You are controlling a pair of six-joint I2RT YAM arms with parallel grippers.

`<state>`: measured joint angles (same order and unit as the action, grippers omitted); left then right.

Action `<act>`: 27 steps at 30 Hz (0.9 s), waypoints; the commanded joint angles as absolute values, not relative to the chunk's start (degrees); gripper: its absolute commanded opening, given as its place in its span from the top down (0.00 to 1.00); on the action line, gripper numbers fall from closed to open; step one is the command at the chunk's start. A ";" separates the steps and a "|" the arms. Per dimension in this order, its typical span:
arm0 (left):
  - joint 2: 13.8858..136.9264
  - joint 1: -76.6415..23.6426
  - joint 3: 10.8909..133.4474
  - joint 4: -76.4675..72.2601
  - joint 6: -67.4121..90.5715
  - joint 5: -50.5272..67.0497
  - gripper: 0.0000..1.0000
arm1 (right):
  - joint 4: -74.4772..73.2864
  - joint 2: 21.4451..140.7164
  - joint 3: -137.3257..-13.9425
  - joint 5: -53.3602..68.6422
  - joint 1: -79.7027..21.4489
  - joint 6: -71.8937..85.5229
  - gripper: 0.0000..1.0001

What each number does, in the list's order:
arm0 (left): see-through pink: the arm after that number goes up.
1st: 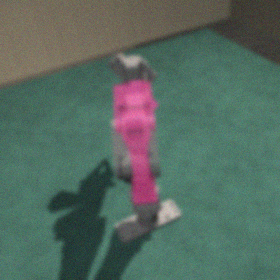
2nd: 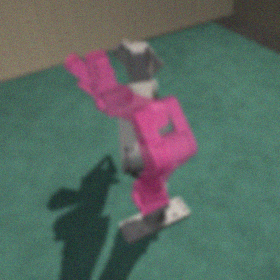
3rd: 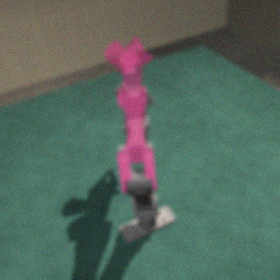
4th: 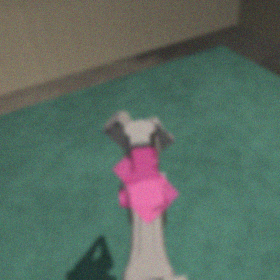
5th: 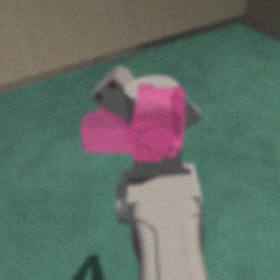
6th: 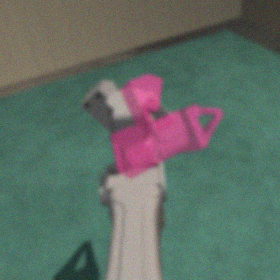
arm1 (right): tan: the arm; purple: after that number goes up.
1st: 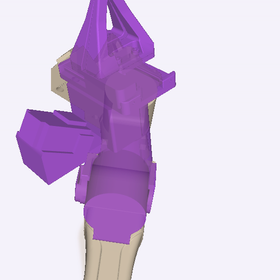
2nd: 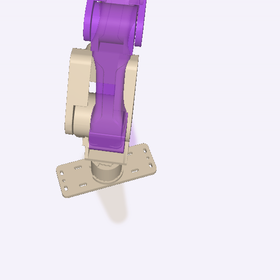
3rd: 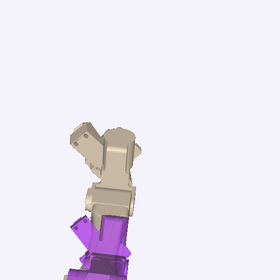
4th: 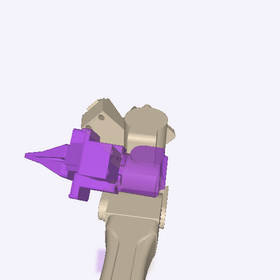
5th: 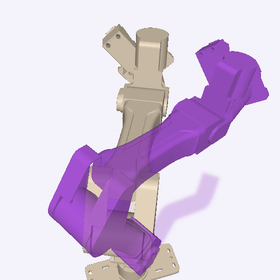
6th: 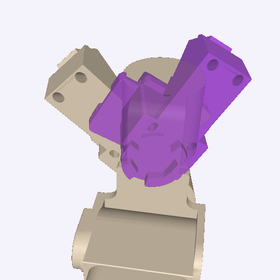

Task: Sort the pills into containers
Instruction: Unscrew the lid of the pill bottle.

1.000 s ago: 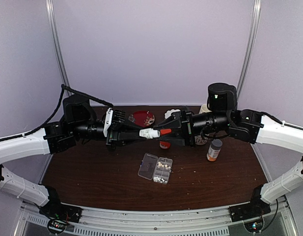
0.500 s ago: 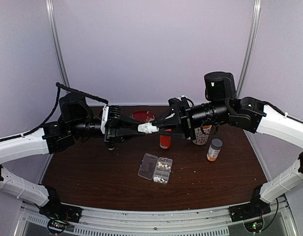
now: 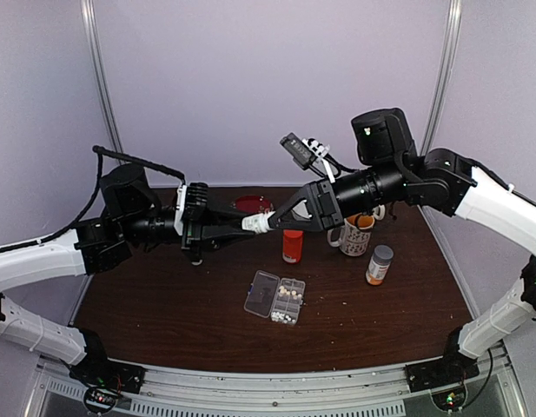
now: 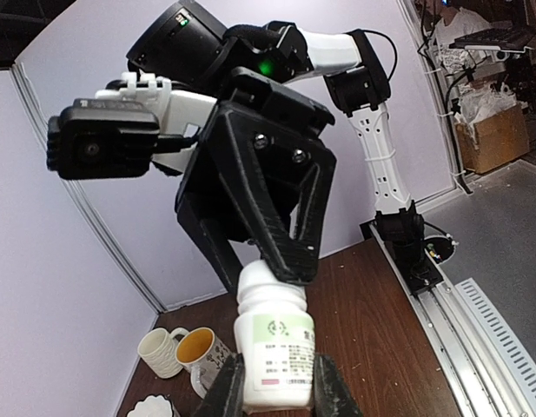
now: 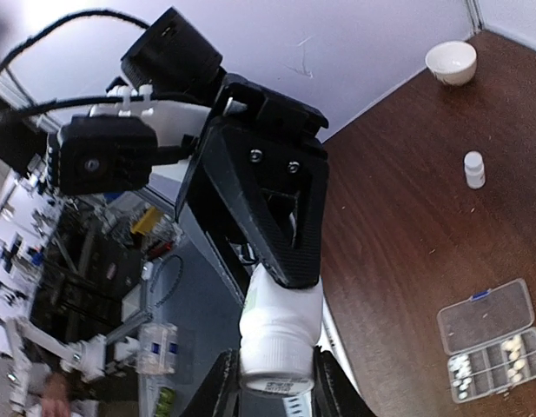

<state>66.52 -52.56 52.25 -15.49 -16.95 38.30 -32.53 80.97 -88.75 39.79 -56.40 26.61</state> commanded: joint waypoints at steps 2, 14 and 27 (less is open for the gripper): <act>67.59 -53.26 50.82 -18.76 -13.44 41.16 0.93 | -32.60 82.14 -93.31 38.47 -57.59 -6.23 1.00; 67.77 -53.31 49.82 -21.46 -10.72 41.83 0.93 | -36.20 78.18 -90.23 35.35 -57.92 -53.03 1.00; 66.91 -53.29 47.93 -23.61 -8.81 41.40 0.93 | -23.93 70.41 -77.06 24.40 -58.45 -89.10 1.00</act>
